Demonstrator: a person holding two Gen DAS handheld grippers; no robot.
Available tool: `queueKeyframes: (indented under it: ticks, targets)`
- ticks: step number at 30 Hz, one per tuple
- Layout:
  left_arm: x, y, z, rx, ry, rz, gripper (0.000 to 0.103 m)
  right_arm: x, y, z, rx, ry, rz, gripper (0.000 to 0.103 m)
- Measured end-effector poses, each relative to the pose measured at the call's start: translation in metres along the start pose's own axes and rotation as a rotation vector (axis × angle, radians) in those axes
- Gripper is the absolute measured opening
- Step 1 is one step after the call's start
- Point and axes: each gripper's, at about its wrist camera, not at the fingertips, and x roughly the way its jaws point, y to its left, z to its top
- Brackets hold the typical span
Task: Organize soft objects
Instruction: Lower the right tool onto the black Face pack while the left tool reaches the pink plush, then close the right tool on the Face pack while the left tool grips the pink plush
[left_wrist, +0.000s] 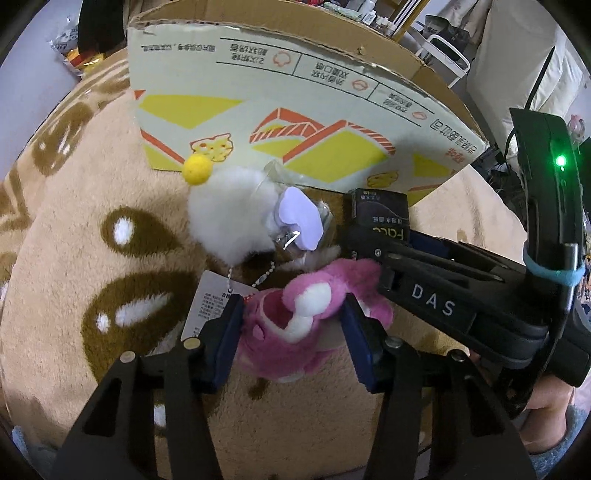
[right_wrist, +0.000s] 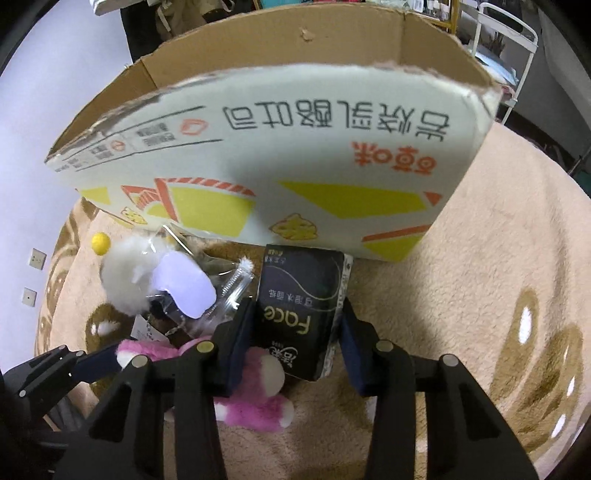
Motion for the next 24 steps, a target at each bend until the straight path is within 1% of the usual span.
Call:
queueKeyframes:
  ticks: [3, 6, 7, 10, 15, 18, 20, 22, 24]
  targets:
    - [-0.007, 0.002, -0.007, 0.001, -0.007, -0.002, 0.050, -0.008, -0.003, -0.003, 0.014, -0.008, 0.019, 0.046]
    - [-0.016, 0.003, -0.013, 0.010, -0.029, 0.006, 0.049, -0.016, -0.007, -0.006, 0.021, -0.019, 0.035, 0.046]
    - [-0.021, 0.002, -0.015, 0.015, -0.039, 0.003, 0.049, -0.022, -0.014, -0.008, 0.027, -0.024, 0.046, 0.046]
    - [-0.031, 0.001, -0.020, 0.027, -0.060, 0.003, 0.049, -0.026, -0.014, -0.010, 0.039, -0.032, 0.066, 0.046]
    - [-0.045, -0.003, -0.030, 0.055, -0.100, 0.045, 0.049, -0.045, -0.024, -0.013, 0.056, -0.076, 0.047, 0.046]
    - [-0.056, -0.002, -0.032, 0.062, -0.143, 0.074, 0.049, -0.057, -0.029, -0.018, 0.060, -0.099, 0.036, 0.046]
    - [-0.066, -0.002, -0.032, 0.072, -0.185, 0.099, 0.049, -0.070, -0.032, -0.023, 0.061, -0.121, 0.047, 0.046]
    - [-0.074, -0.004, -0.030, 0.085, -0.225, 0.102, 0.049, -0.087, -0.035, -0.027, 0.054, -0.158, 0.055, 0.046]
    - [-0.088, -0.006, -0.033, 0.097, -0.288, 0.110, 0.049, -0.105, -0.035, -0.029, 0.043, -0.209, 0.073, 0.046]
